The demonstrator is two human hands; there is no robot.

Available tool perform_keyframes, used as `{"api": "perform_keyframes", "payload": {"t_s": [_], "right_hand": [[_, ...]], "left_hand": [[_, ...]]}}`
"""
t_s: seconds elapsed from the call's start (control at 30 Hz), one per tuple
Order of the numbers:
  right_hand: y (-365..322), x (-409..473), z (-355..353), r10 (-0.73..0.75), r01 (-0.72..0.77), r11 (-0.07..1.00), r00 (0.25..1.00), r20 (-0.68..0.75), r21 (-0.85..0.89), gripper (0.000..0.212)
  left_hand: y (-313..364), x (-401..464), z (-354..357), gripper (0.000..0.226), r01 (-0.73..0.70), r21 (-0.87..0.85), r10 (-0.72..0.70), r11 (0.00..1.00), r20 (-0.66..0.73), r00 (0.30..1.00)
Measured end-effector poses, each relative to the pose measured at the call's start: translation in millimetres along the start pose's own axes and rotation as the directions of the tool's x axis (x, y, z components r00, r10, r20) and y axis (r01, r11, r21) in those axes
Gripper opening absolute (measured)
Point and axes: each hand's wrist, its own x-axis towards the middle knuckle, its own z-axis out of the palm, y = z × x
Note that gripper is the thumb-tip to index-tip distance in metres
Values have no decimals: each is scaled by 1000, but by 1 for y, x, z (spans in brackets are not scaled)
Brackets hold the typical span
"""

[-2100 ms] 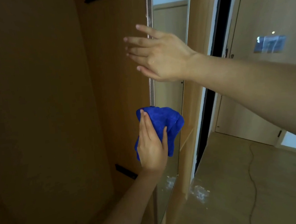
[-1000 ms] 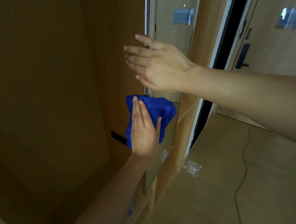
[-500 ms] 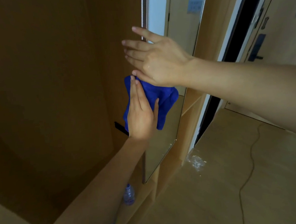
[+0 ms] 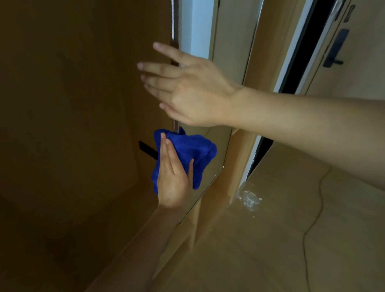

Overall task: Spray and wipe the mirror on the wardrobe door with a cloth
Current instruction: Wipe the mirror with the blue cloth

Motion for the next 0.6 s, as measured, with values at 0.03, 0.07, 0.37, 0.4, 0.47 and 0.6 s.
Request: {"api": "perform_keyframes", "payload": {"t_s": [0.03,0.07,0.37,0.4,0.47,0.6], "right_hand": [[-8,-1,4,-14,14,1000,1000,11,7,47],[-15,-2,8,-27,26,1000,999,26,6,46],[-34,3,32,-28,29,999,996,-82,14,34],[-35,2,32,-34,36,999,996,-79,17,33],[-41,1,30,-46,47,999,997,-56,14,32],[-59,-10,36,-56,56,998,998,-3,-9,40]], "left_hand": [[-1,-3,0,58,8,-24,-8,1000,11,1000],[-2,-2,-2,58,16,-58,-14,998,26,1000],[11,35,-24,62,87,-191,-65,978,119,991],[9,33,-22,61,84,-174,-64,981,119,991],[5,23,-17,60,87,-149,-68,985,130,989],[-7,-9,-6,64,210,-149,-178,966,200,964]]}}
